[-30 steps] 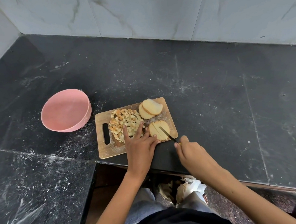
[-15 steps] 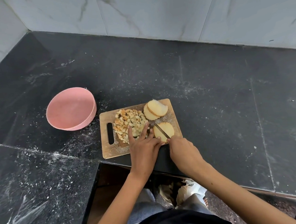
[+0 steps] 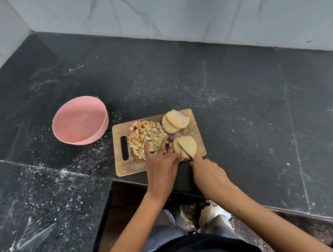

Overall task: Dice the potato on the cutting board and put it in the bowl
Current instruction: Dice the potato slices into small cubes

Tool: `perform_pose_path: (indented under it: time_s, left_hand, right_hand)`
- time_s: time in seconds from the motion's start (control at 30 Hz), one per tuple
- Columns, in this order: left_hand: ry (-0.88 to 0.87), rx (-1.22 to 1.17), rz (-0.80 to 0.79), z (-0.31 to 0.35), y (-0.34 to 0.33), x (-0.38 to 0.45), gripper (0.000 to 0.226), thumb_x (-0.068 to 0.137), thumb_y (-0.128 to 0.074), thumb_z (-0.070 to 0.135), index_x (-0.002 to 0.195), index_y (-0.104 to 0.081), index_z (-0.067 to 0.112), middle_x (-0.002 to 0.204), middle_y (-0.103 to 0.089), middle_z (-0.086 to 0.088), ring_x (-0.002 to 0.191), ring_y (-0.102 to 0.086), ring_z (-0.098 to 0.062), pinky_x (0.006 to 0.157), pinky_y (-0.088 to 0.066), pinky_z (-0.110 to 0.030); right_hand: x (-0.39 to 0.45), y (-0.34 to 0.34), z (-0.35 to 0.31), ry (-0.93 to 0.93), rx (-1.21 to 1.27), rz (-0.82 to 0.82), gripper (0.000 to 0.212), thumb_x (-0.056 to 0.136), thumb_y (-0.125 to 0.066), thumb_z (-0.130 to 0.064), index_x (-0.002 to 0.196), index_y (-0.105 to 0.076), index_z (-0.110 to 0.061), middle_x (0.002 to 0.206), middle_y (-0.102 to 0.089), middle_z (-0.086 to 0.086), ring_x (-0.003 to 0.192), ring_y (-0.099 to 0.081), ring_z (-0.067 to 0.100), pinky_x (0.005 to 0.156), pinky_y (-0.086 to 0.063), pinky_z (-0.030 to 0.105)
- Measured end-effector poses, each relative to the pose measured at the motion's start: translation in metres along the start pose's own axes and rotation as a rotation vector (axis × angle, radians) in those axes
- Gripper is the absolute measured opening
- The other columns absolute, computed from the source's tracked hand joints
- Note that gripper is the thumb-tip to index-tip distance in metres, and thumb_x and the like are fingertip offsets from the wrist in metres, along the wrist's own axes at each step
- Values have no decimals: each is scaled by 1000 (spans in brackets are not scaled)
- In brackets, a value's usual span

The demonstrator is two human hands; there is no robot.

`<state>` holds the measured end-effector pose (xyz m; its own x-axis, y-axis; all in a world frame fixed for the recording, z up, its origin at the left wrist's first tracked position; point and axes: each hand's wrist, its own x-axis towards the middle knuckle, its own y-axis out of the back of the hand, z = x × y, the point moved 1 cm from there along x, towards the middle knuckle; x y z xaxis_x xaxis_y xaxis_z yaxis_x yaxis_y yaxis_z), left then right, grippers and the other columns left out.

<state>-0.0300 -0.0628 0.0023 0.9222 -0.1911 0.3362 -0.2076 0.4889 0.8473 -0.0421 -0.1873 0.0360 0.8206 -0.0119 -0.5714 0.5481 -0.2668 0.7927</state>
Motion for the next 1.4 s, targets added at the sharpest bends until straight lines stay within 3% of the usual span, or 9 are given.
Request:
perform_pose_path:
  time_s: [0.2,0.47,0.6,0.67,0.73,0.87,1.0,1.27,1.4]
  left_hand:
    - [15,-3,3,0,-2,-1,9,74,-83,16,74,-75,20,97,-74,-7,120,-59,-26,114,-11,-48]
    - [39,-14,-17,-2,-2,-2,7,75,-82,21,75,-75,21,100,-73,-7,123,-56,-28,116,-10,-51]
    - [32,-20,-10,-2,-1,-2,9,73,-83,20,75,-75,21,100,-73,-7,121,-57,-30,115,-10,-50]
    - [28,-23,-2,-2,-2,-2,8,73,-83,20,76,-75,21,101,-73,-7,122,-57,-30,115,-10,-51]
    - [32,-34,5,-3,-2,-3,7,74,-82,21,79,-76,21,101,-73,-7,123,-56,-29,115,-11,-52]
    - [24,-43,9,-2,-2,-3,6,75,-81,22,79,-77,21,99,-73,-7,123,-55,-29,114,-11,-52]
    - [18,-27,8,-2,-1,0,8,72,-83,22,76,-77,21,97,-74,-7,122,-56,-30,113,-12,-53]
    - [-10,-52,13,-5,-1,0,5,74,-82,22,75,-77,22,96,-74,-5,119,-59,-28,115,-8,-49]
    - [-14,-92,-1,-8,-3,0,27,88,-56,34,76,-76,22,96,-75,-3,118,-59,-25,117,-4,-45]
  right_hand:
    - [-32,-9,22,31,-3,-22,19,105,-22,-26,95,-32,-14,109,-61,13,101,-60,34,69,-37,36]
    - [-41,-9,37,50,20,-29,24,105,-21,-30,92,-31,-13,101,-60,12,98,-59,35,68,-35,34]
    - [-49,-5,44,81,54,-11,29,105,-21,-34,88,-33,-13,71,-40,-1,85,-55,35,66,-35,34]
    - [-51,-1,44,86,86,19,30,105,-21,-35,86,-33,-14,68,-36,-2,73,-46,30,65,-36,34]
    - [-46,5,40,87,139,57,31,104,-22,-36,85,-33,-14,69,-41,0,72,-45,29,65,-37,34]
    - [-27,10,25,103,147,90,31,104,-24,-35,90,-39,-12,93,-59,14,91,-58,37,68,-39,36]
    - [-12,12,12,119,129,94,37,104,-24,-34,109,-48,-6,104,-60,18,96,-58,38,72,-41,37]
    - [-3,8,-5,40,99,64,18,100,-32,-11,107,-48,-6,109,-59,15,99,-58,33,69,-37,33]
    - [7,8,-17,15,52,54,21,97,-32,-3,113,-46,-3,114,-58,15,104,-57,33,70,-37,33]
